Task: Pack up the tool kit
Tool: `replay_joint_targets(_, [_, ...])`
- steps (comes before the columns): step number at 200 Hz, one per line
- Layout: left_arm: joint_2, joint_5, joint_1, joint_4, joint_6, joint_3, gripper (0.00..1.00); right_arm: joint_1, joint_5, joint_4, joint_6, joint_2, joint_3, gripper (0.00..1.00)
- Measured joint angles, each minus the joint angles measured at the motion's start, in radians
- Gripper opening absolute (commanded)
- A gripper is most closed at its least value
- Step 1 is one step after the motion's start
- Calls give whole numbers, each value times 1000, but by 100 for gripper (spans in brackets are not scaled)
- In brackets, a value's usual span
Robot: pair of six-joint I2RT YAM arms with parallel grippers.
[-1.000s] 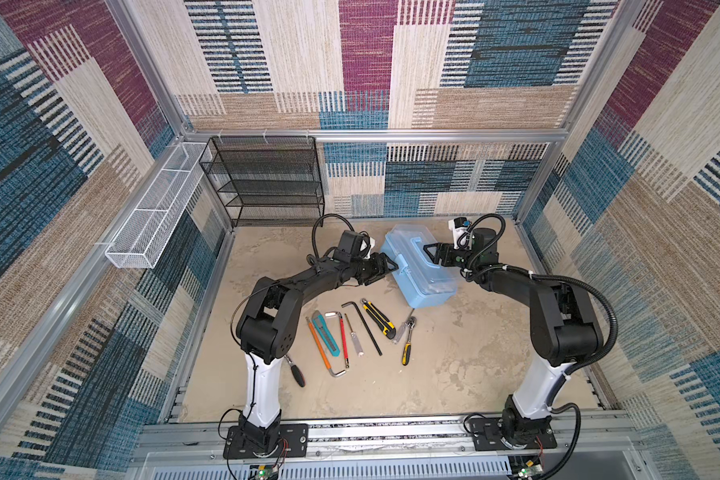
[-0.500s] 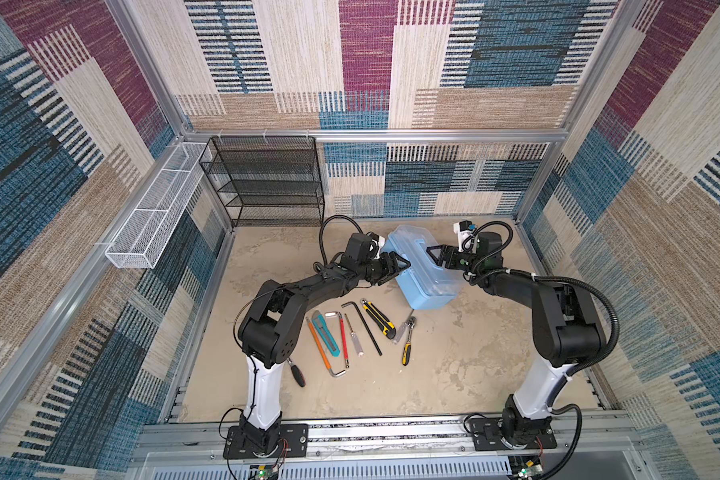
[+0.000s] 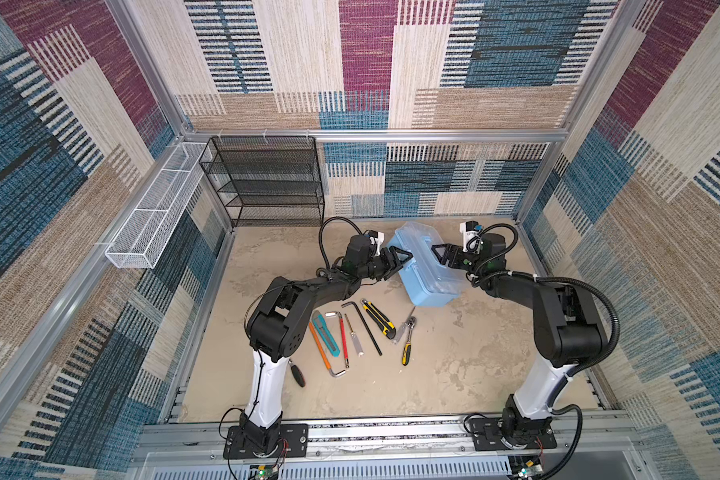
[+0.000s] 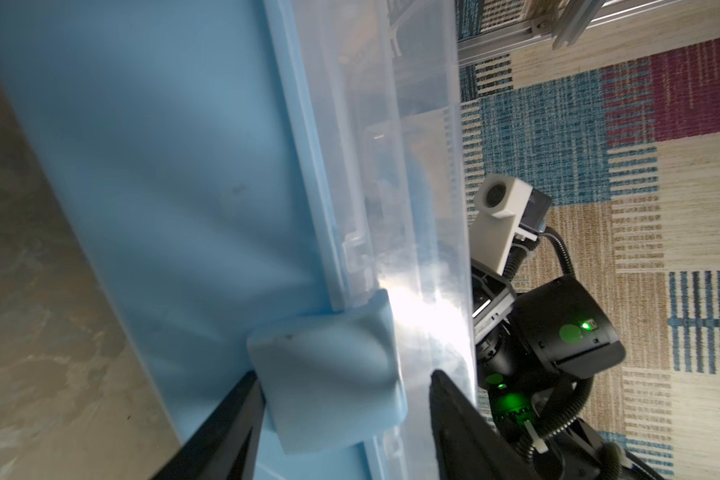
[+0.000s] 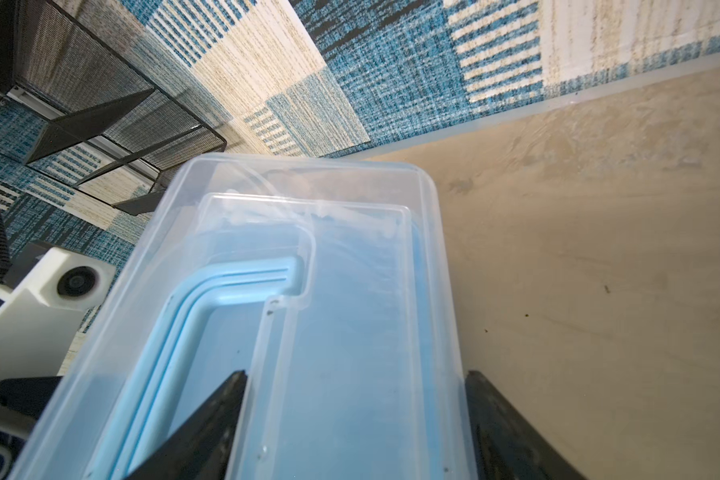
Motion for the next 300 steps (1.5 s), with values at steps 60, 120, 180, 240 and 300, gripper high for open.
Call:
replay_joint_targets(60, [43, -35, -11, 153, -79, -6, 67, -6, 30, 16, 16, 10, 7, 69])
replay_joint_targets(120, [90, -101, -23, 306, -176, -15, 62, -11, 47, 33, 32, 32, 21, 68])
replay_joint_targets(180, [118, -125, -29, 397, -206, -16, 61, -18, 53, 46, 47, 40, 23, 69])
replay_joint_targets(240, [122, -143, -32, 500, -257, -62, 58, -28, 21, 41, 45, 48, 34, 69])
replay_joint_targets(300, [126, -143, -34, 542, -288, -76, 56, -39, -12, 22, 42, 61, 53, 69])
